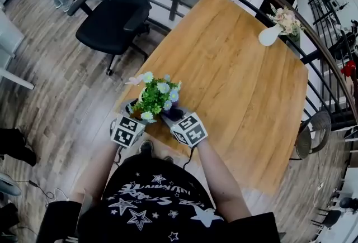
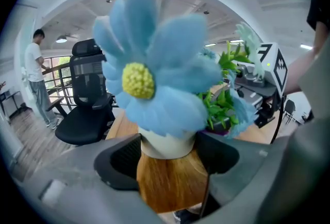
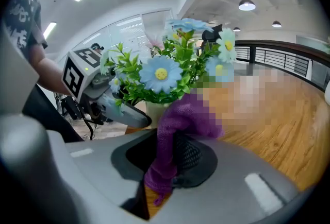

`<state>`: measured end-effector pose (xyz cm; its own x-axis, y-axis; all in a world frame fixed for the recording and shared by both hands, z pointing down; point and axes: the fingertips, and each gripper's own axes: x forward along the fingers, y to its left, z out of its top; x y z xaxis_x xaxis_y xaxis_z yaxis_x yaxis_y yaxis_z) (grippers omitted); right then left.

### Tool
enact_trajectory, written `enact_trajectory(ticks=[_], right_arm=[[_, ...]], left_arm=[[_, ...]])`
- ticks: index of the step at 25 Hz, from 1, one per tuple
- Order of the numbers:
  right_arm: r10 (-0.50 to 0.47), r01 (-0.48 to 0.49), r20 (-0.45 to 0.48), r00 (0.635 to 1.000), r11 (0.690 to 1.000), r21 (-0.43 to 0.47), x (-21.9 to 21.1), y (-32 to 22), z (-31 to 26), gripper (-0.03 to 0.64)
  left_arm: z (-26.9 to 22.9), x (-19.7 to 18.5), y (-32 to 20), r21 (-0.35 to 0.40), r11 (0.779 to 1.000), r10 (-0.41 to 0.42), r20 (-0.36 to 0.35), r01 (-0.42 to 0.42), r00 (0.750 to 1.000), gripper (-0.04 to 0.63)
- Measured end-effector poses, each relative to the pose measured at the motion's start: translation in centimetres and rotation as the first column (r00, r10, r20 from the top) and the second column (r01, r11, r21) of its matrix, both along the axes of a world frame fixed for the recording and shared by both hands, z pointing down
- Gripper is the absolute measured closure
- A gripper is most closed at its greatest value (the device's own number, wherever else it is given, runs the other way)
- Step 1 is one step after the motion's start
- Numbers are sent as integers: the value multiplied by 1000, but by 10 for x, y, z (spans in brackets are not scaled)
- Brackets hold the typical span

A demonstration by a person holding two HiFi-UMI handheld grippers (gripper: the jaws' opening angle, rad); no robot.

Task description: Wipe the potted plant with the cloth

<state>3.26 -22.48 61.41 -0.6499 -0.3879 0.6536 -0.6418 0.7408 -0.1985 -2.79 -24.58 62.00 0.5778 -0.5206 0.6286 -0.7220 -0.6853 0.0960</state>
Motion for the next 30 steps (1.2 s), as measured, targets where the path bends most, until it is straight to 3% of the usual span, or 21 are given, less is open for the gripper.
enact_trajectory(ticks=[9,18,30], right_arm=[[-88,88,-5,996,996,3,-24,26,-3,537],[-68,69,-35,997,998,9,-22,26,-2,537],[30,-29,-60,998,999,20,4,20,-2,537]], left_arm=[[-2,2,-1,0,998,-58,1,58,998,244],[0,2,1,5,998,-68,7,68,998,245],[-1,20,34,-15,1000,16,-5,-16,1000,244]])
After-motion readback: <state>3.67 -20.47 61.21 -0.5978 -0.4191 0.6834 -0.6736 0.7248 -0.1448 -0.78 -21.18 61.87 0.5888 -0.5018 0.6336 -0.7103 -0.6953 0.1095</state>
